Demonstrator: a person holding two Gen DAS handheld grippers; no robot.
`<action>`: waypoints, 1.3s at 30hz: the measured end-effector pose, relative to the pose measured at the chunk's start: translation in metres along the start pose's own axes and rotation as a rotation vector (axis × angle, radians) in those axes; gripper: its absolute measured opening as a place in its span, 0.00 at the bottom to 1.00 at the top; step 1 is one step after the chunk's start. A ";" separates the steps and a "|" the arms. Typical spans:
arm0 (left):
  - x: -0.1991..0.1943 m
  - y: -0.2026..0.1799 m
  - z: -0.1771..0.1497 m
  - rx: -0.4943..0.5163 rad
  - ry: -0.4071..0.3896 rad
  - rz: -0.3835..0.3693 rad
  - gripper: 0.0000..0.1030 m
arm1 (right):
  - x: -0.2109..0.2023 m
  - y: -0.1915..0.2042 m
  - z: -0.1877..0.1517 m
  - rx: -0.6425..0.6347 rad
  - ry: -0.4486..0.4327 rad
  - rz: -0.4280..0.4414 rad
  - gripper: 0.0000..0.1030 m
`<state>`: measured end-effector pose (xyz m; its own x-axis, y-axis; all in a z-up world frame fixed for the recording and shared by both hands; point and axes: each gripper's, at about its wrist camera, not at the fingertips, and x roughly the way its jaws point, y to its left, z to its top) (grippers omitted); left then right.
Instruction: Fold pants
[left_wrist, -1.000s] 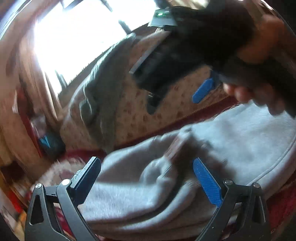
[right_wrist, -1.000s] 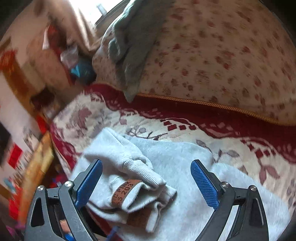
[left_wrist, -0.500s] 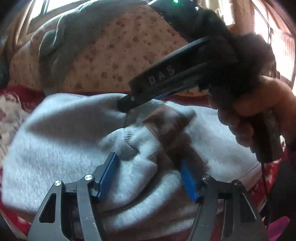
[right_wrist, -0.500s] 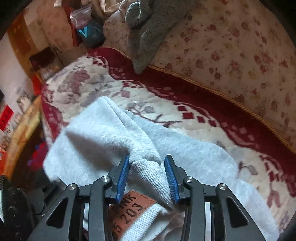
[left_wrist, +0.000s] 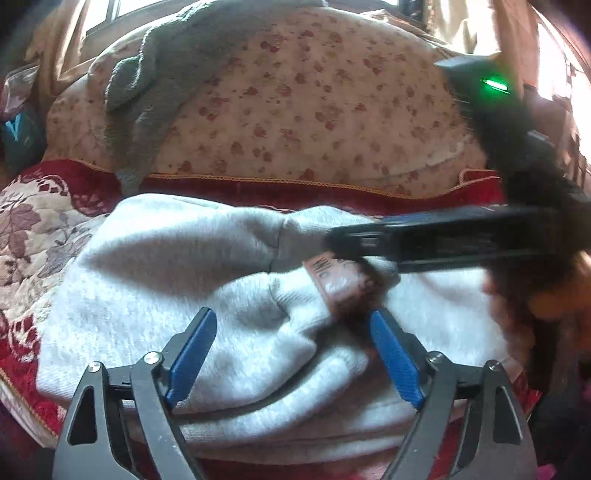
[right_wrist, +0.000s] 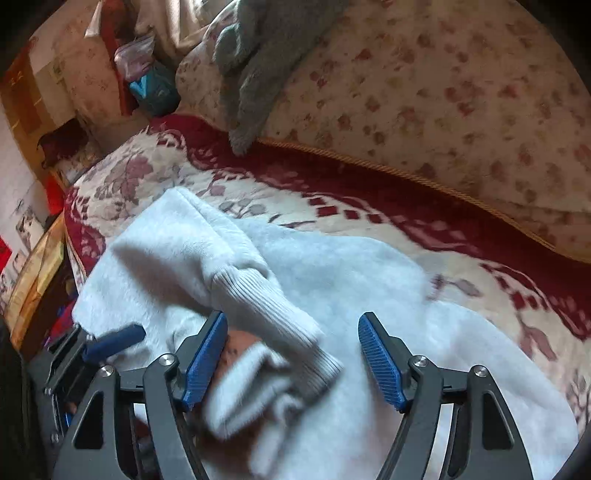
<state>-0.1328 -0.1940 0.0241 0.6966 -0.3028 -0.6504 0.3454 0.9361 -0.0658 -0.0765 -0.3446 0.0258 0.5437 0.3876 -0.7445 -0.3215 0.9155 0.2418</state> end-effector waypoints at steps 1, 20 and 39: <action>-0.002 -0.003 0.006 -0.004 0.004 0.011 0.83 | -0.010 -0.005 -0.003 0.031 -0.016 0.005 0.79; 0.008 -0.099 0.044 0.141 -0.041 -0.070 0.90 | -0.144 -0.079 -0.103 0.332 -0.099 -0.025 0.94; 0.078 -0.174 0.069 0.276 0.089 -0.248 0.90 | -0.149 -0.120 -0.213 0.578 -0.050 0.073 0.97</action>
<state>-0.0951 -0.3926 0.0363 0.5176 -0.4863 -0.7039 0.6615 0.7493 -0.0313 -0.2842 -0.5356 -0.0254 0.5765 0.4434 -0.6863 0.1083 0.7911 0.6021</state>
